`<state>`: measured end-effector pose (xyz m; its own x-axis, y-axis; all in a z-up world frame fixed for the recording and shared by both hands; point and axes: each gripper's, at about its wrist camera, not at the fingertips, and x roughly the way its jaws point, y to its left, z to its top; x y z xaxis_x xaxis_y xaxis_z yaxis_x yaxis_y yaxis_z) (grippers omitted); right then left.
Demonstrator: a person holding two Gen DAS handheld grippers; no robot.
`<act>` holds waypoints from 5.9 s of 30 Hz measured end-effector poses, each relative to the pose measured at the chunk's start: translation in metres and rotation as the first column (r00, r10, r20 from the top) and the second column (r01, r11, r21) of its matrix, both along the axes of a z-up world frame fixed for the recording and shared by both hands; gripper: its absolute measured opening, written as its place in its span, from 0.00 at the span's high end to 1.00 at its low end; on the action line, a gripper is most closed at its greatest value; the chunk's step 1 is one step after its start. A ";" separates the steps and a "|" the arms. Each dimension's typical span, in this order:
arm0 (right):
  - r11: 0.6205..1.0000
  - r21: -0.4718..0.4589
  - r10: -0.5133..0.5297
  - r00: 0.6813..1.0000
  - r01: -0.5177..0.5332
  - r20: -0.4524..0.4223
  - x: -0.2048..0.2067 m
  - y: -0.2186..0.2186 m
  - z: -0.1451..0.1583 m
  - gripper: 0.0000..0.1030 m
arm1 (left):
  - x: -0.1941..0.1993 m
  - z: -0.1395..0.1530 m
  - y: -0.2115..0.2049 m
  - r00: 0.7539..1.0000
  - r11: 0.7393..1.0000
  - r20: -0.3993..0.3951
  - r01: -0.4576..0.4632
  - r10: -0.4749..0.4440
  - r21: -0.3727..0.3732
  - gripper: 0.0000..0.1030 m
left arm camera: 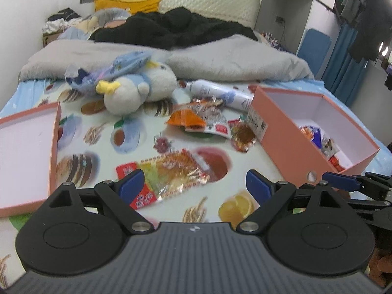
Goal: Organize snacks
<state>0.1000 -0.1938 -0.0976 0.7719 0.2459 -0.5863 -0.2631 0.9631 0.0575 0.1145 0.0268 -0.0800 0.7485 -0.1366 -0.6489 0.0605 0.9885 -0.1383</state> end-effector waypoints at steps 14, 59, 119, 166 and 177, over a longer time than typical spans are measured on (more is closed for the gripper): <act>0.988 -0.153 -0.009 0.999 0.003 -0.042 0.034 0.018 -0.043 0.49 | 0.045 -0.058 0.025 0.990 1.000 -0.141 -0.025 0.027 0.016 0.07; 0.866 -0.478 0.132 0.989 -0.146 -0.063 0.185 0.072 -0.102 0.94 | 0.190 -0.138 0.035 0.902 0.934 -0.299 0.349 -0.312 0.077 0.00; 0.962 -0.179 0.206 0.978 -0.204 -0.007 -0.007 0.022 -0.063 0.41 | 0.036 -0.095 0.003 0.956 1.000 -0.294 0.007 0.001 0.026 0.74; 0.941 -0.105 0.297 0.936 -0.320 -0.189 0.040 0.021 -0.109 0.45 | 0.105 -0.132 -0.051 0.869 0.993 -0.490 -0.014 0.072 0.121 0.03; 0.954 -0.104 0.260 0.948 -0.282 -0.184 0.039 0.020 -0.103 0.49 | 0.091 -0.113 -0.040 0.907 0.990 -0.413 -0.026 0.083 0.141 0.43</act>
<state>0.1390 -0.1737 -0.2008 0.5755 0.3471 -0.7405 -0.5122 0.8589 0.0045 0.2054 -0.0129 -0.1932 0.4094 0.0026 -0.9123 -0.0291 0.9995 -0.0102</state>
